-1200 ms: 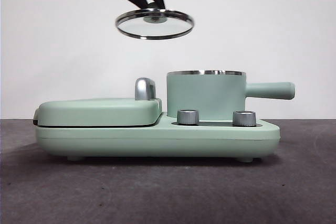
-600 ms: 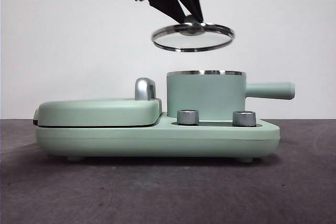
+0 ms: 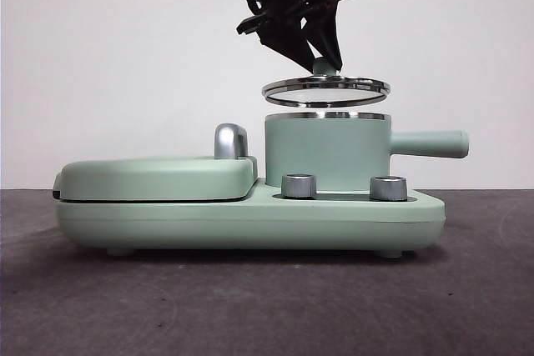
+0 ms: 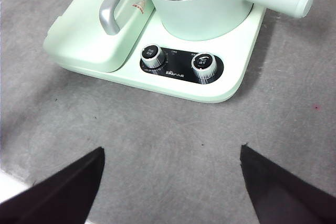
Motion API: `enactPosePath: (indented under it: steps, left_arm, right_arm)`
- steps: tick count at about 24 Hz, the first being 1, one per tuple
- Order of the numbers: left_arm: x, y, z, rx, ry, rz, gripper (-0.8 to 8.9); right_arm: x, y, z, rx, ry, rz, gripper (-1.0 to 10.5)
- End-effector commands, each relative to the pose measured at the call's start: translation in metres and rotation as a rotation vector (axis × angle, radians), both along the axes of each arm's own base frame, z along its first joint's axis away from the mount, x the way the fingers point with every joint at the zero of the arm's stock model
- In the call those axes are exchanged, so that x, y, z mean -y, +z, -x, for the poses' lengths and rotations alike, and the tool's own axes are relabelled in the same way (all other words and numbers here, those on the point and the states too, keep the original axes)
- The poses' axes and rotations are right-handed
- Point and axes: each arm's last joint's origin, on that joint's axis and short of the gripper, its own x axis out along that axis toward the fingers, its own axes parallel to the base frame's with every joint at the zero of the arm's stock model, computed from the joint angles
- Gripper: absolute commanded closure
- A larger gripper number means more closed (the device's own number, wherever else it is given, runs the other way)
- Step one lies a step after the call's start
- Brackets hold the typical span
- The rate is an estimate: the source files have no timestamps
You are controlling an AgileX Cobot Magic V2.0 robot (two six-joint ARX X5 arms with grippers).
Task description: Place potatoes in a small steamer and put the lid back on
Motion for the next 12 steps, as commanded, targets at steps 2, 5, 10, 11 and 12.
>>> enactPosePath:
  steps: [2,5,10,11,12]
  left_arm:
    - [0.011,0.003,-0.005,0.055,-0.016,0.038,8.08]
    - [0.013,-0.004,-0.008,0.046,-0.016,0.031,8.08]
    - [0.014,-0.007,-0.008,0.036,-0.016,0.023,8.08]
    - [0.013,-0.007,-0.008,0.034,-0.016,0.021,8.09]
    - [0.013,-0.008,-0.008,0.029,-0.016,0.017,8.08]
  right_arm:
    - [-0.001,0.003,0.0,0.011,0.0,-0.018,5.3]
    - [-0.001,0.003,0.0,0.01,0.001,-0.018,5.3]
    - [-0.001,0.003,0.0,0.013,-0.005,-0.015,5.3]
    - [0.0,0.003,0.0,0.013,-0.006,-0.014,5.3]
    - [0.0,0.003,0.0,0.014,-0.007,-0.014,5.3]
